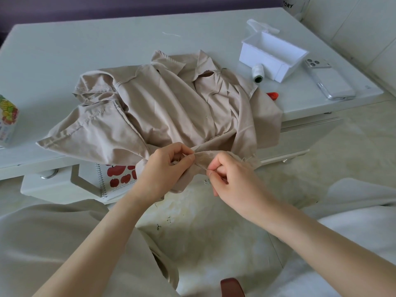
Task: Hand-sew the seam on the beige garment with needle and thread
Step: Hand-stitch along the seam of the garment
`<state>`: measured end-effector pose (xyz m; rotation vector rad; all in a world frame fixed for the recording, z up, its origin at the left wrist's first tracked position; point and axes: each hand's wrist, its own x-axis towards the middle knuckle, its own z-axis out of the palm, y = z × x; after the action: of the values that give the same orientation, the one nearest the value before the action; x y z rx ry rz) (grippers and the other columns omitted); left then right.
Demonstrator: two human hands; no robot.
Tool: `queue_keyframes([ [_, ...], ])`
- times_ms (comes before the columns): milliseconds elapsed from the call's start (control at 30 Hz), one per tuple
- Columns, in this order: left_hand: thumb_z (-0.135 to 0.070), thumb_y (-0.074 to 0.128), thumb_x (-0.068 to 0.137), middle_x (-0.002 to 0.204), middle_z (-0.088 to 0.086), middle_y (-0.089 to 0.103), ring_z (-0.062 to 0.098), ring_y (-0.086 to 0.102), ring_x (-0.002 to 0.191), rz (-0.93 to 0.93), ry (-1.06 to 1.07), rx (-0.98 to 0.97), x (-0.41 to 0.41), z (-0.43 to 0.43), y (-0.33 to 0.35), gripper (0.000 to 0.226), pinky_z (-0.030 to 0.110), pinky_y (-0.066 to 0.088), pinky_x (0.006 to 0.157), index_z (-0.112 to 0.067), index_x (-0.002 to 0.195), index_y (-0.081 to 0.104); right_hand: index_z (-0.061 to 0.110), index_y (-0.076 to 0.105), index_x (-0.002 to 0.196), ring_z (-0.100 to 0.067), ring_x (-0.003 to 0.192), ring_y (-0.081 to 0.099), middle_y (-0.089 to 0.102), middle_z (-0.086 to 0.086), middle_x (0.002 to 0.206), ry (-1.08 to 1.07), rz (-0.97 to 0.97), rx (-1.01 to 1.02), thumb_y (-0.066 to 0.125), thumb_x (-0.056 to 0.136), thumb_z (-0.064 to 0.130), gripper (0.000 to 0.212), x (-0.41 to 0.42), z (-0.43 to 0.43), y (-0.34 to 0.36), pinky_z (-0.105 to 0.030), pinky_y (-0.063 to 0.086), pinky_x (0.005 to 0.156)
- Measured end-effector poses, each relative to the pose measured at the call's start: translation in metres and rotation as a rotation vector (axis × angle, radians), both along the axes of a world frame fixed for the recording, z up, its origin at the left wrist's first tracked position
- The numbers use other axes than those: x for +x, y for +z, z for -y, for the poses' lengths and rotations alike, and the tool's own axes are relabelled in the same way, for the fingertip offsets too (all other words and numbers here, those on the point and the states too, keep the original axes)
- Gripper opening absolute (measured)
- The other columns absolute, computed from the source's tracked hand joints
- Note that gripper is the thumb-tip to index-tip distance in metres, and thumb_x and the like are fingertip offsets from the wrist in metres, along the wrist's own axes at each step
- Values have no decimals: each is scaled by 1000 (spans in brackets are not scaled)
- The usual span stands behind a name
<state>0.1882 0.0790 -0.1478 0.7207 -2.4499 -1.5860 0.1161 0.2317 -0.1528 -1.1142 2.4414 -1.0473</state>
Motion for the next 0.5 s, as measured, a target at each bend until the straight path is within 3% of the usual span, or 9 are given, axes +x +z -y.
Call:
queue_keyframes([
  [100, -23, 59, 92, 71, -3, 67, 6, 56, 62, -3, -2, -8, 0, -1, 0, 12, 24, 48, 59, -25, 81, 64, 24, 42, 73, -8, 79, 49, 57, 6, 55, 3, -12, 10, 53, 89, 10, 23, 1, 1, 1, -26, 40, 68],
  [200, -22, 59, 92, 71, -5, 67, 6, 57, 63, -7, -12, -43, 1, -1, 0, 13, 20, 47, 59, -26, 81, 64, 16, 48, 78, -12, 76, 49, 58, 4, 55, 12, 1, 12, 52, 89, 9, 14, 2, 3, 2, -26, 40, 68],
  [500, -18, 61, 91, 69, 2, 65, 9, 55, 62, -52, -20, -123, 3, -7, 2, 11, 12, 43, 57, -21, 81, 66, 17, 45, 79, -14, 61, 48, 55, 4, 61, -11, -46, 0, 54, 90, 10, 15, 3, 9, -2, -30, 43, 65],
])
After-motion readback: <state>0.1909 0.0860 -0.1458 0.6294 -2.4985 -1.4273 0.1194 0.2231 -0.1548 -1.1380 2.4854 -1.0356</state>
